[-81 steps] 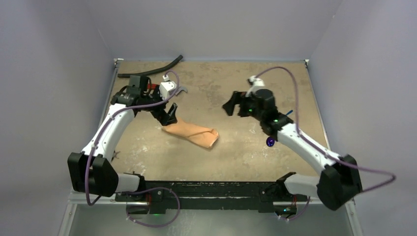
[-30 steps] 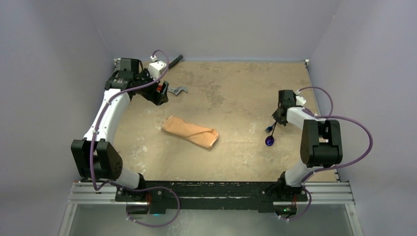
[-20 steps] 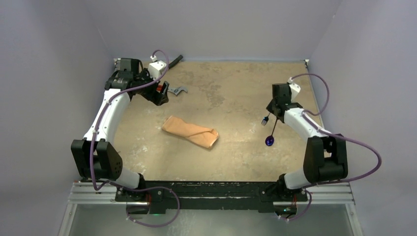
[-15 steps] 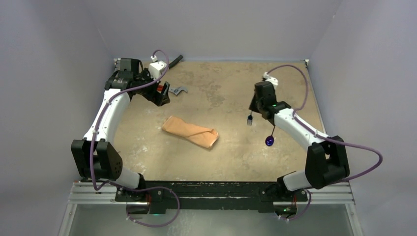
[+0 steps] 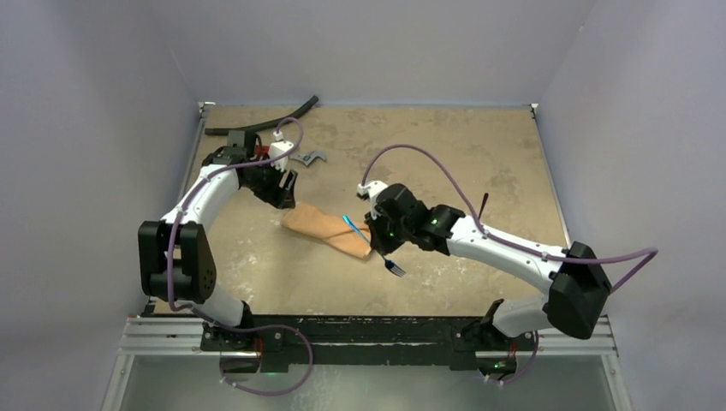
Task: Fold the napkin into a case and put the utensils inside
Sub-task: Insert the fork into the folded napkin.
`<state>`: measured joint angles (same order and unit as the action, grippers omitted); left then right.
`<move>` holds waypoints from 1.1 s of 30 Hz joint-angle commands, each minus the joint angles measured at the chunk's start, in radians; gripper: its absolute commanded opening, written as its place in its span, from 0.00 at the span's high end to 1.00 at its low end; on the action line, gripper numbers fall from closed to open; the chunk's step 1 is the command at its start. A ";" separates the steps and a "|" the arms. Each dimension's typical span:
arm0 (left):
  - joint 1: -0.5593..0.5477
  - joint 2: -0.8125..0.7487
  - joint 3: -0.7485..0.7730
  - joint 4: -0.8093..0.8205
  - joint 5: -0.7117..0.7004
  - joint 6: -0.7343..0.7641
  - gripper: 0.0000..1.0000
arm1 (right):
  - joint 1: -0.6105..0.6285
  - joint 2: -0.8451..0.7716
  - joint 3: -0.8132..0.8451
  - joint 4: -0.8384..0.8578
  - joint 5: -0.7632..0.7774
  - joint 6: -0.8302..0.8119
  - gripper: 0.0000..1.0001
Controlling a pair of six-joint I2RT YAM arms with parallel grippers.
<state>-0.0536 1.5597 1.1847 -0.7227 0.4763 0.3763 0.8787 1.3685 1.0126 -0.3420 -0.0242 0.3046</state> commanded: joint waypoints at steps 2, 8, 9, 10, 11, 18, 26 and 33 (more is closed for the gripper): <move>0.004 0.023 -0.056 0.093 -0.015 -0.060 0.39 | 0.087 0.041 0.054 -0.136 -0.055 -0.092 1.00; 0.003 0.087 -0.097 0.150 -0.021 -0.090 0.49 | 0.125 0.115 0.076 -0.197 -0.038 -0.141 1.00; 0.001 0.099 -0.103 0.160 -0.029 -0.092 0.51 | 0.125 0.128 0.076 -0.205 -0.029 -0.147 1.00; 0.001 0.108 -0.110 0.169 -0.036 -0.093 0.53 | 0.125 0.139 0.079 -0.212 -0.016 -0.150 1.00; 0.000 0.115 -0.116 0.178 -0.041 -0.091 0.54 | 0.125 0.150 0.081 -0.217 -0.005 -0.153 1.00; -0.003 0.136 -0.142 0.224 -0.062 -0.084 0.60 | 0.125 0.213 0.124 -0.225 0.073 -0.182 1.00; -0.005 0.142 -0.143 0.233 -0.065 -0.066 0.64 | 0.126 0.231 0.177 -0.259 0.075 -0.205 1.00; -0.017 0.144 -0.155 0.241 -0.070 -0.050 0.66 | 0.125 0.293 0.219 -0.267 0.101 -0.245 1.00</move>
<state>-0.0593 1.6974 1.0428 -0.5110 0.4114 0.3073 1.0031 1.6287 1.1786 -0.5831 0.0444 0.1017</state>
